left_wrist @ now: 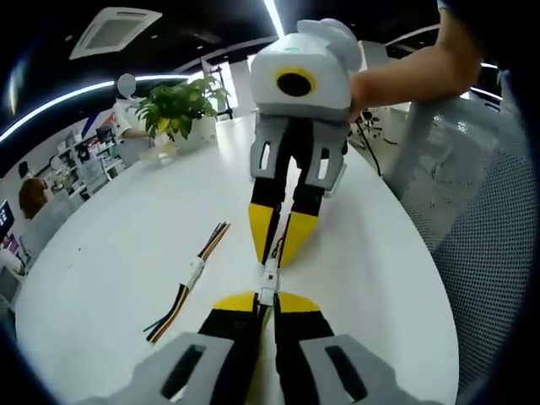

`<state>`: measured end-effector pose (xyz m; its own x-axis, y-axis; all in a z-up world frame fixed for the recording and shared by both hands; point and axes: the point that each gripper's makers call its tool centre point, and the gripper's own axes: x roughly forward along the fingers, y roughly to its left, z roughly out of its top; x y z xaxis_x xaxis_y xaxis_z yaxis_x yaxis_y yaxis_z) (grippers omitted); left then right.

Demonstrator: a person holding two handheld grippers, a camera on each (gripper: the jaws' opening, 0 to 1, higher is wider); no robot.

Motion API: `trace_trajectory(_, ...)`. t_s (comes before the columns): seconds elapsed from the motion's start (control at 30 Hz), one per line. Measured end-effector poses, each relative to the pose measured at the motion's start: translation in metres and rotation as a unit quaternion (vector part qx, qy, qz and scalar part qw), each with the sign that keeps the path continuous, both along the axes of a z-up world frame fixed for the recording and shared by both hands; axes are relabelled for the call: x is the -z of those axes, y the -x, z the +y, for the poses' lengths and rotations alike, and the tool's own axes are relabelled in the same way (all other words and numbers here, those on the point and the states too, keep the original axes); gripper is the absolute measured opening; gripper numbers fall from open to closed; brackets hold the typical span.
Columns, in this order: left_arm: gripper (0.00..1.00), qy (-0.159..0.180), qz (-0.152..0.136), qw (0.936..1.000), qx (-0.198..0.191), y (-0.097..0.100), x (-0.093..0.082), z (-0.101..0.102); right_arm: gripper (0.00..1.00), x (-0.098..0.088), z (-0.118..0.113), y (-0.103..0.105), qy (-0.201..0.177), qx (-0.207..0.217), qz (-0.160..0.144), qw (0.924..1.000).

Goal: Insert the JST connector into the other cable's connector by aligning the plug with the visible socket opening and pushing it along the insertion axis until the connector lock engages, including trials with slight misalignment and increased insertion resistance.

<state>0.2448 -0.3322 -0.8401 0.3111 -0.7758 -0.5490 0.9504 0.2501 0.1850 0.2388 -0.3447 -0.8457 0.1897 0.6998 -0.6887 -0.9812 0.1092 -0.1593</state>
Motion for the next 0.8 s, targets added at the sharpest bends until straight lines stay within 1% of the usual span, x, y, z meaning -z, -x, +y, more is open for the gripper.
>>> trace_trajectory(0.17, 0.00, -0.006, -0.004, 0.9999, 0.008, 0.0023, -0.0001, -0.0023, 0.04, 0.0004, 0.0009, 0.0000, 0.011, -0.005, -0.009, 0.9999)
trace_trajectory(0.37, 0.00, -0.010, -0.005, 0.9999, 0.010, 0.0019, 0.0002, -0.0021, 0.04, 0.0010, 0.0003, 0.0002, 0.013, -0.005, -0.007, 0.9999)
trace_trajectory(0.5, 0.00, -0.028, -0.014, 0.9992, 0.023, 0.0052, 0.0049, -0.0030, 0.04, 0.0057, 0.0017, 0.0038, 0.026, -0.014, -0.008, 0.9995)
trace_trajectory(0.53, 0.00, -0.027, -0.017, 0.9991, 0.027, 0.0060, 0.0044, -0.0053, 0.04, 0.0069, 0.0023, 0.0044, 0.030, -0.018, -0.011, 0.9993)
trace_trajectory(0.6, 0.00, -0.032, -0.019, 0.9988, 0.033, 0.0077, 0.0040, -0.0087, 0.04, 0.0042, 0.0068, 0.0072, 0.023, -0.024, -0.007, 0.9994)
trace_trajectory(0.63, 0.00, -0.042, -0.024, 0.9983, 0.034, 0.0070, 0.0053, -0.0079, 0.04, 0.0050, 0.0057, 0.0068, 0.034, -0.026, -0.013, 0.9990)
trace_trajectory(0.67, 0.00, -0.043, -0.027, 0.9981, 0.035, 0.0066, 0.0051, -0.0088, 0.04, 0.0042, 0.0056, 0.0063, 0.038, -0.027, -0.017, 0.9988)
trace_trajectory(0.8, 0.00, -0.038, -0.022, 0.9986, 0.030, 0.0051, 0.0040, -0.0068, 0.04, 0.0021, 0.0053, 0.0047, 0.032, -0.024, -0.014, 0.9991)
